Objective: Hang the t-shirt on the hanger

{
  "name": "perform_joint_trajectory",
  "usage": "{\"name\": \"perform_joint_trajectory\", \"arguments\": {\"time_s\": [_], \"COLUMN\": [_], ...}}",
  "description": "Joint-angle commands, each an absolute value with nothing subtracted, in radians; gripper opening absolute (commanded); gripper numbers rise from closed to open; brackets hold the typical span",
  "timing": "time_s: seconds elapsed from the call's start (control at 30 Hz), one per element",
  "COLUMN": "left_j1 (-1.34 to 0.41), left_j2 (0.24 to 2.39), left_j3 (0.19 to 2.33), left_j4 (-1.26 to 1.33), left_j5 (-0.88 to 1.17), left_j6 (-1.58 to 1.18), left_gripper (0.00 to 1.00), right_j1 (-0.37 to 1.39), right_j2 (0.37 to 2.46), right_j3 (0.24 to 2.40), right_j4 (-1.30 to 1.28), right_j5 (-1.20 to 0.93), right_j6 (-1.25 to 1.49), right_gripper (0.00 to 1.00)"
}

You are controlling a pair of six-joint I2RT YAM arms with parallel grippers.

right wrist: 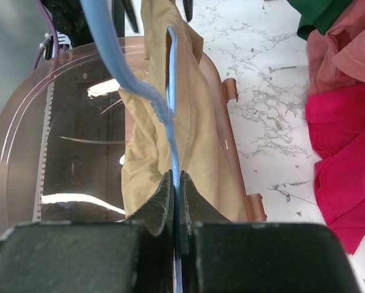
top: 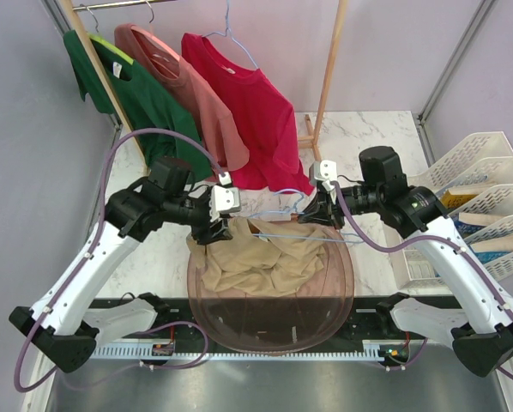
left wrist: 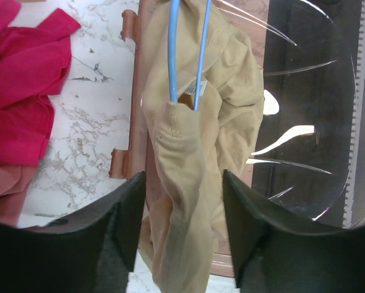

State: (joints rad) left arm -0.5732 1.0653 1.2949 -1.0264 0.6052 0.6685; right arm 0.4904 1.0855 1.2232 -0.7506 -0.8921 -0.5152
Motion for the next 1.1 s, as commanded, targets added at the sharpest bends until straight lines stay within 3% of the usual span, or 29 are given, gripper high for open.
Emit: {"name": "perform_joint_trajectory", "arguments": {"time_s": [0.0, 0.37, 0.73, 1.07], "left_j1": [-0.581, -0.63, -0.756, -0.666], "left_j2": [1.117, 1.121, 1.175, 1.088], "left_j3": [1.272, 1.204, 1.206, 1.288], "left_j4": [-0.933, -0.684, -0.538, -0.826], "left_j5": [0.655, 0.733, 0.69, 0.591], "left_j6": [0.71, 0.575, 0.476, 0.595], "left_gripper": [0.5, 0.28, 0.25, 0.65], "right_j1": [0.488, 0.488, 0.505, 0.494], "right_j2": [1.08, 1.101, 1.143, 1.108], "right_j3": [1.218, 1.187, 1.172, 1.154], "right_j4": [-0.678, -0.595, -0.506, -0.597], "right_j5": [-0.957, -1.002, -1.011, -0.974], "right_j6": [-0.492, -0.428, -0.367, -0.448], "right_gripper": [0.0, 0.0, 0.0, 0.0]}}
